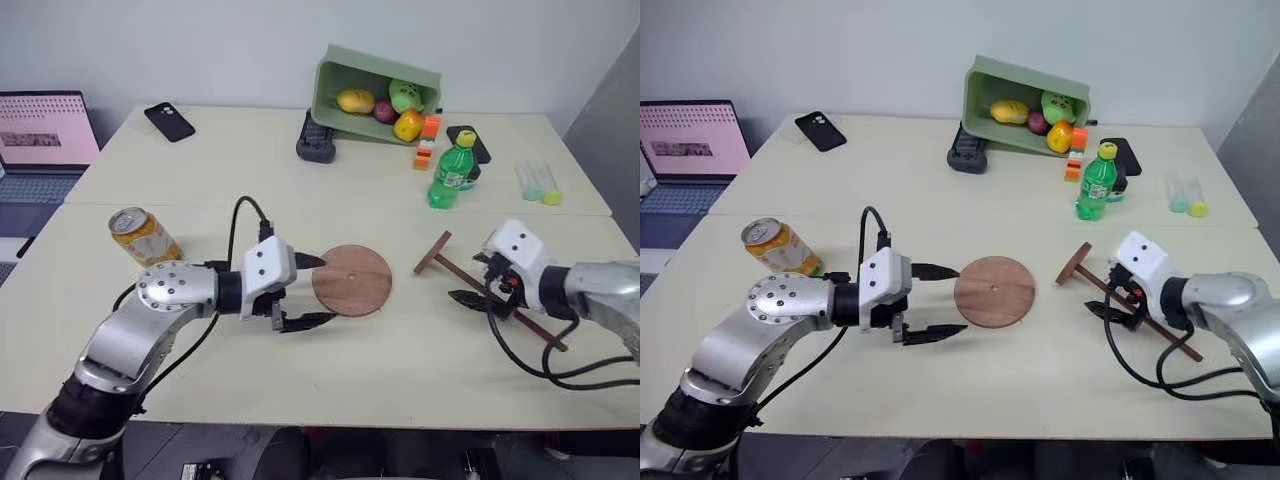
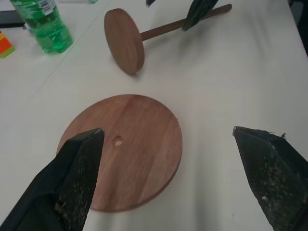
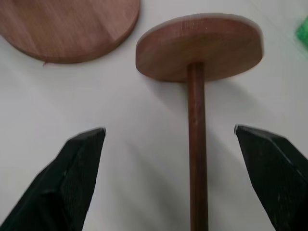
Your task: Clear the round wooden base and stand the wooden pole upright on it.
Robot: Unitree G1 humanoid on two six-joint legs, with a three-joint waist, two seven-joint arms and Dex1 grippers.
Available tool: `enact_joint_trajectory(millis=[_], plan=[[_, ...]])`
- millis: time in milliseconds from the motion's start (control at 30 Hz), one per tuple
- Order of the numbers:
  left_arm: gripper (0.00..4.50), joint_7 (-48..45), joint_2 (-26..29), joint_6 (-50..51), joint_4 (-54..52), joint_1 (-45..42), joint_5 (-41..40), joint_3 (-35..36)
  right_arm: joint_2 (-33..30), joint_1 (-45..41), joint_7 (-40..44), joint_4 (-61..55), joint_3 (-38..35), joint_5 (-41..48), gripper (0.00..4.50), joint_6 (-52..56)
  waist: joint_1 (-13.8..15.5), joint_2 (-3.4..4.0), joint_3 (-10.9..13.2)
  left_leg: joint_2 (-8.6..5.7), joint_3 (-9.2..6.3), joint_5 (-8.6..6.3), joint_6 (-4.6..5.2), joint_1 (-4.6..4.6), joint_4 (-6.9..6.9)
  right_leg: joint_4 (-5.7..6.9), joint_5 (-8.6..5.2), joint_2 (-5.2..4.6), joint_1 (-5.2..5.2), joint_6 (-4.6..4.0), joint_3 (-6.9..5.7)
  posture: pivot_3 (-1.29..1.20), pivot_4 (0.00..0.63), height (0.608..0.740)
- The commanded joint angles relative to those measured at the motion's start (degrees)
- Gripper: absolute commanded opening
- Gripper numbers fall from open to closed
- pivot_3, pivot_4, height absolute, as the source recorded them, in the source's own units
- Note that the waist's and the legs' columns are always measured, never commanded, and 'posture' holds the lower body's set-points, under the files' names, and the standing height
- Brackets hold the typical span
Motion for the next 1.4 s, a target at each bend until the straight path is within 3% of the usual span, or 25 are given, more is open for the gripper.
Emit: enact_joint_trajectory(millis=[33, 367, 533, 633, 1000, 1133, 1267, 1400], plan=[[4.46, 0.8, -1.1, 0.2, -2.5, -0.9, 0.9, -0.8, -0.2, -7.6, 2.8, 7.4, 5.2, -3.1, 4.50, 2.1, 0.0, 0.01, 0.0, -0.01, 0.03, 0.00, 0.00, -0.01, 0.00, 0.00, 0.00, 0.00, -0.03, 0.00, 0.02, 0.00, 0.150, 0.740], [4.46, 3.7, -4.0, 0.3, -5.4, 0.7, 3.1, -2.8, 0.7, -27.3, 21.2, 25.7, 25.9, -10.6, 4.50, 3.9, 0.0, 0.05, 0.0, 0.02, 0.01, 0.00, 0.01, -0.09, 0.01, 0.05, 0.00, -0.10, -0.15, 0.00, 0.02, 0.00, 0.150, 0.740], [4.50, 2.9, -6.1, -0.2, -5.7, 1.5, 1.0, -2.4, 2.2, -31.2, 26.4, 31.3, 29.9, -13.9, 3.57, 2.3, 0.1, 0.05, 0.0, -0.02, 0.03, 0.00, 0.01, -0.12, 0.03, 0.08, 0.00, -0.13, -0.19, 0.00, 0.01, 0.00, 0.150, 0.740], [4.50, 1.9, -7.0, -0.9, -5.5, 1.7, -0.1, -2.3, 2.8, -32.3, 28.3, 32.5, 30.7, -15.0, 2.77, 2.9, 0.1, 0.05, 0.0, -0.01, 0.04, 0.00, 0.00, -0.16, 0.04, 0.08, 0.00, -0.18, -0.24, 0.00, 0.02, 0.00, 0.150, 0.740], [4.50, -0.5, -9.3, -2.1, -4.8, 0.6, -0.8, -4.2, 3.5, -32.5, 30.5, 32.1, 29.1, -15.2, 0.22, 7.0, 0.1, 0.05, 0.0, -0.02, 0.04, 0.00, 0.00, -0.16, 0.04, 0.11, 0.00, -0.20, -0.25, 0.00, 0.02, 0.00, 0.150, 0.740], [4.50, -1.2, -9.7, -2.4, -4.4, 0.3, -1.3, -3.6, 3.7, -32.9, 29.5, 31.4, 27.0, -14.6, 0.22, 8.3, 0.1, 0.05, 0.0, -0.01, 0.03, 0.00, 0.00, -0.16, 0.04, 0.12, 0.00, -0.20, -0.25, 0.00, 0.01, 0.00, 0.150, 0.740], [4.50, -2.0, -8.5, -2.7, -3.6, 0.8, -2.5, -1.2, 5.0, -33.1, 24.6, 25.1, 17.8, -12.7, 0.22, 9.1, 0.1, 0.10, 0.1, 0.00, 0.05, 0.00, 0.00, -0.20, 0.04, 0.14, 0.00, -0.20, -0.32, 0.00, 0.04, 0.00, 0.150, 0.740], [4.50, -3.0, -4.0, -3.3, -1.5, 2.8, -0.7, 1.7, 8.6, -29.7, 20.2, 10.7, 5.8, -7.4, 0.22, 9.3, -0.1, 0.12, 0.1, 0.10, 0.00, 0.00, 0.00, -0.21, 0.00, 0.17, 0.00, -0.15, -0.36, 0.00, 0.00, 0.00, 0.150, 0.740]])
